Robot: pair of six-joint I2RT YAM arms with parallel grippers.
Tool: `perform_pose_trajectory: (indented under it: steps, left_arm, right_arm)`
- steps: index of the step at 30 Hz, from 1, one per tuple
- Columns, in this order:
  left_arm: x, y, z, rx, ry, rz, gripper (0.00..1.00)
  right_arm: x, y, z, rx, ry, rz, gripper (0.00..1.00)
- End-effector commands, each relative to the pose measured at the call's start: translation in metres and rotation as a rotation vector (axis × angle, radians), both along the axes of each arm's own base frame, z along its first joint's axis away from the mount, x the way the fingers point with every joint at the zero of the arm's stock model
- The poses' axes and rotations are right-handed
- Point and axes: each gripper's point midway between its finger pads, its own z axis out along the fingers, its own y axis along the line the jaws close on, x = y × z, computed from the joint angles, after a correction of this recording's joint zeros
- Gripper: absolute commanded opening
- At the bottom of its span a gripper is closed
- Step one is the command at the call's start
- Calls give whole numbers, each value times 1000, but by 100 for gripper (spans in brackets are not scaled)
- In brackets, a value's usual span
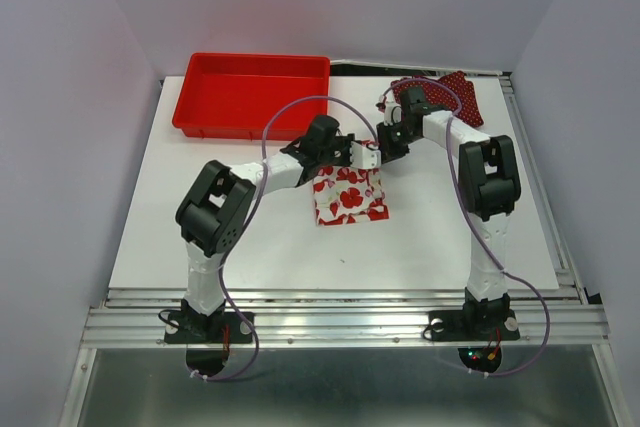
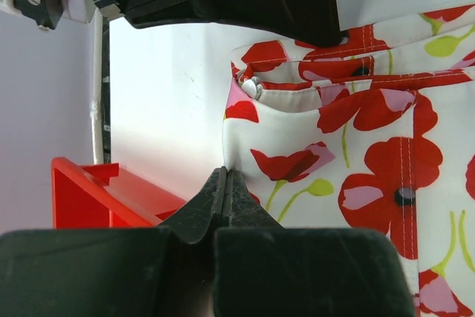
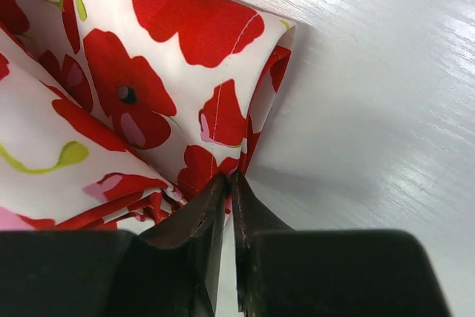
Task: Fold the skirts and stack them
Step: Fold the skirt
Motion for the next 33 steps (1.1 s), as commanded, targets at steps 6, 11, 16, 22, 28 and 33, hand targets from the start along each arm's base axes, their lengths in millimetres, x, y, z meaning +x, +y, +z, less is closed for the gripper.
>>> perform_pose_trajectory:
  steps: [6,11,16,22,28,33]
  left_arm:
    - [7,-26,22,-73,-22,-25,0]
    - [11,-34,15,-91,-11,-17,0]
    - [16,-41,2,-90,11,-10,0]
    - [20,-44,-18,-88,51,16,0]
    - [17,-45,-30,-74,69,12,0]
    - [21,-42,-39,-63,98,55,2]
  right_arm:
    - [3,7,1,36,-25,11,13]
    - [2,7,1,42,-22,14,12]
    - [3,7,4,39,-30,13,12]
    - [10,1,17,4,-74,-12,15]
    - [20,-27,52,-17,-105,-119,22]
    - [5,-27,84,73,-94,-149,25]
